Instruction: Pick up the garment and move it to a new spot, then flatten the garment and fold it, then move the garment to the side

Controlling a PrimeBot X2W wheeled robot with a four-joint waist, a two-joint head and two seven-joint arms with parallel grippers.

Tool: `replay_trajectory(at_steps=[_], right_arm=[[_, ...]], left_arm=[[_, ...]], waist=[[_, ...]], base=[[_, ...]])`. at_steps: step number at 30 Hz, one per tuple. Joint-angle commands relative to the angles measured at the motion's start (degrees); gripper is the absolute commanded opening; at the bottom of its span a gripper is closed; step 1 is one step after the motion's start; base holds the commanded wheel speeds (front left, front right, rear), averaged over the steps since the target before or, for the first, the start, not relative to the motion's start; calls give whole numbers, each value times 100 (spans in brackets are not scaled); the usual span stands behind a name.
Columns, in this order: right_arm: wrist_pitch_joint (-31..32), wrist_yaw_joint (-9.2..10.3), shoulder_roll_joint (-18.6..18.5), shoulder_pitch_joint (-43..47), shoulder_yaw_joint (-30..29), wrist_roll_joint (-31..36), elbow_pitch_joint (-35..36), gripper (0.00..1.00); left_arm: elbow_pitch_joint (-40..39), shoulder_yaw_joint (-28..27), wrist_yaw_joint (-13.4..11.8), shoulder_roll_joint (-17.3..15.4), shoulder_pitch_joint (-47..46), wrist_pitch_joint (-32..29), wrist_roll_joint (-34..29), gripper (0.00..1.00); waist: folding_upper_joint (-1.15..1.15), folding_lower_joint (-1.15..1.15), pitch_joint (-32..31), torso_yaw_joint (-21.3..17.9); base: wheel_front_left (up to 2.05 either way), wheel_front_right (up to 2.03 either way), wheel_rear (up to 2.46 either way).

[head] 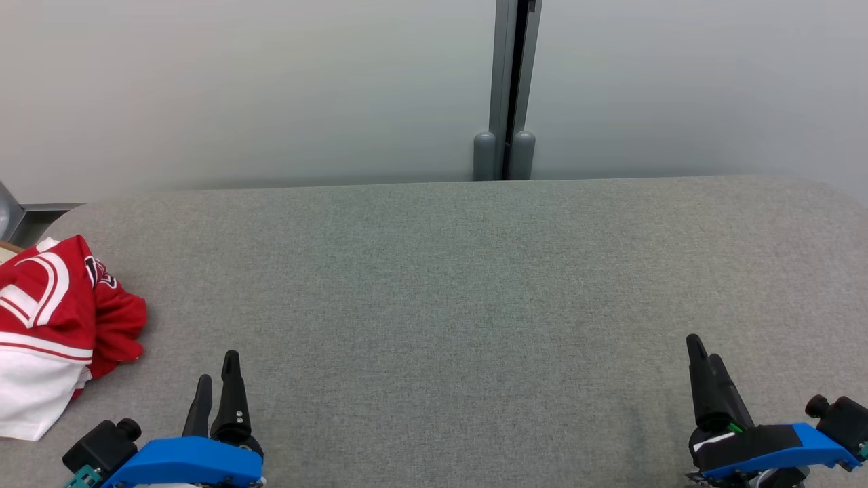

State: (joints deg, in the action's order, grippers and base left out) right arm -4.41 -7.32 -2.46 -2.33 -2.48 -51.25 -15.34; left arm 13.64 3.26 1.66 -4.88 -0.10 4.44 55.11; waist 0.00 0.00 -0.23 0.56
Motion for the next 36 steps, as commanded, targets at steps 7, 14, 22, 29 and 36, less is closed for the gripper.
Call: replay_trajectory(at_steps=[7,14,22,29,36], right_arm=[[-174,-16,-39,-26,27,740,83,100],[-254,-15,-42,-15,32,1248,105,100],[-284,-16,-45,11,-23,1756,121,100],[-309,-17,-47,61,-35,2153,142,100],[-357,-18,-49,65,-31,2525,126,100]], left_arm=[[-50,240,-124,-190,-41,163,-721,100],[-84,421,-210,-292,-44,268,-1219,100],[-124,602,-281,-398,-23,371,-1701,100],[-136,731,-357,-473,3,447,-2058,100],[-150,850,-395,-526,31,487,-2339,100]], waist=[[0,0,0,10],[0,0,-4,18],[0,0,-15,27],[0,0,-10,37],[0,0,-13,45]], base=[[0,0,0],[0,0,0],[0,0,0],[0,0,0],[0,0,0]])
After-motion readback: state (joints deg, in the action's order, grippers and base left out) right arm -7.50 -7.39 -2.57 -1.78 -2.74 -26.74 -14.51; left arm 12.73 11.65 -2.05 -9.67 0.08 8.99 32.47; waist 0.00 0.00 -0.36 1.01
